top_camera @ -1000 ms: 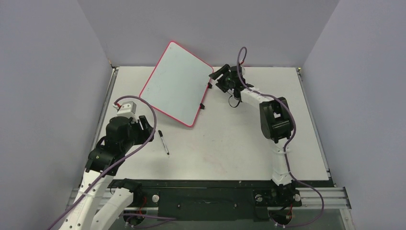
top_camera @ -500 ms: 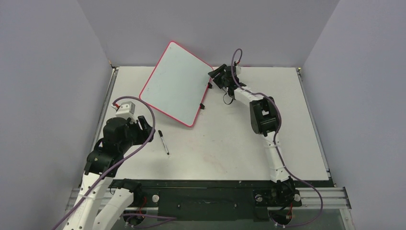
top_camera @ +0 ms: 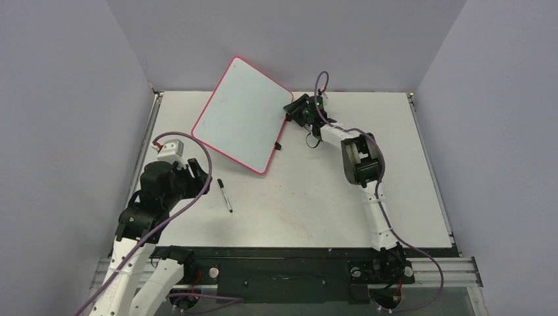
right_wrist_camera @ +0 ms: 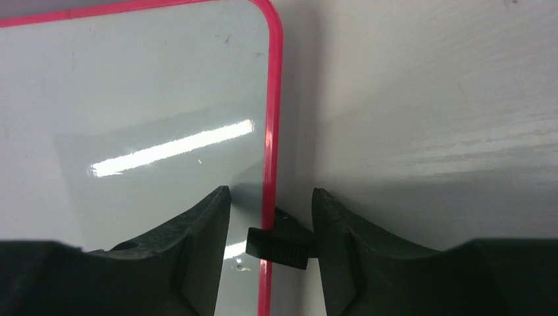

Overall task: Write a sentence on the whiteboard
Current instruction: Move the whiteboard to the center of the board.

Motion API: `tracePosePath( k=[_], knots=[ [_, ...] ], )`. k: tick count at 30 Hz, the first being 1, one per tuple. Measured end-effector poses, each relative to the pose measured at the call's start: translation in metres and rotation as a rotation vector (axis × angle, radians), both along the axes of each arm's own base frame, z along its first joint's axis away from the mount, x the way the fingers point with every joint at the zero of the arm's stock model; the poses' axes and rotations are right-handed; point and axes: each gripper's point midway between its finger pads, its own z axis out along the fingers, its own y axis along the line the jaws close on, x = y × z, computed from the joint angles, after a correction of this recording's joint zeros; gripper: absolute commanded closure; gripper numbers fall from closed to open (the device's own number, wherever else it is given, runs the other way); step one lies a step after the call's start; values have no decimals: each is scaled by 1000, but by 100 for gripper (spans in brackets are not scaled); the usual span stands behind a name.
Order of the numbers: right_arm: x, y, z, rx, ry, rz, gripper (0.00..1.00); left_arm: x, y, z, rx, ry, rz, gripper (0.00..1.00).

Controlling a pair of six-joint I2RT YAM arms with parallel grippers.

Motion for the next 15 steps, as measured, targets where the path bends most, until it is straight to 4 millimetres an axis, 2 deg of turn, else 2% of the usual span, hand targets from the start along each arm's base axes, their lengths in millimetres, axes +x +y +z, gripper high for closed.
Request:
tracePosePath(
  k=[3,15],
  knots=[
    [-10,3,0,-5,4,21,62,-1,0,1,-1,-5,-1,47],
    [-39,-7,-2,-21,11,39,85,-2,1,6,-7,-28,1,47]
  ],
)
